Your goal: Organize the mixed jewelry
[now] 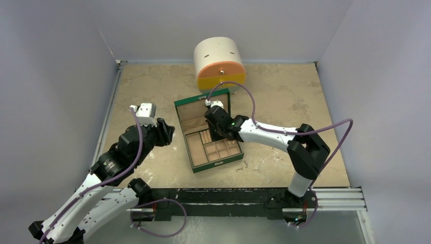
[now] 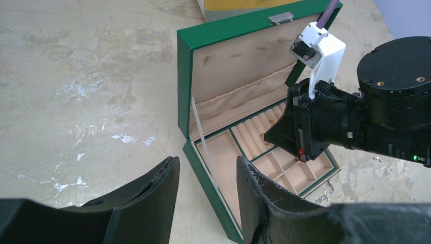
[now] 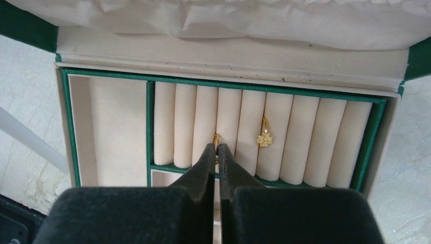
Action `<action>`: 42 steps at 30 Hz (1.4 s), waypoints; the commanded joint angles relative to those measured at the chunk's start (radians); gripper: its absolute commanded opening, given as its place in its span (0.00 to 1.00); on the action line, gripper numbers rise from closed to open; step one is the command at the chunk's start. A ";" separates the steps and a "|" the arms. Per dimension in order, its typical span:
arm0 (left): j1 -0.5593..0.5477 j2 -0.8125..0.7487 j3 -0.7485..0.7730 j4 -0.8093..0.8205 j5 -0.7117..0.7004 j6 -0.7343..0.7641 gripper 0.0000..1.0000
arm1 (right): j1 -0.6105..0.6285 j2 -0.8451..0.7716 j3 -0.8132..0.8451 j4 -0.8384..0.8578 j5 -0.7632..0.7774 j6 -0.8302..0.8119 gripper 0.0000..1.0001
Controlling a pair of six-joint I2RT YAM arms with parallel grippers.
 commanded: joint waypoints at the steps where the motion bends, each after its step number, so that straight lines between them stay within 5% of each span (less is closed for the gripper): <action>1: 0.003 -0.003 0.005 0.038 -0.015 0.021 0.45 | -0.006 0.014 0.021 0.035 0.011 0.016 0.00; 19: 0.003 0.013 0.006 0.034 -0.029 0.024 0.44 | -0.009 0.043 0.017 0.049 -0.026 0.028 0.00; 29: 0.002 0.026 0.008 0.034 -0.026 0.021 0.44 | -0.009 -0.074 0.015 0.001 -0.006 0.055 0.32; 42: 0.003 0.053 0.017 0.022 -0.032 0.014 0.45 | -0.009 -0.413 -0.120 -0.150 0.103 0.122 0.38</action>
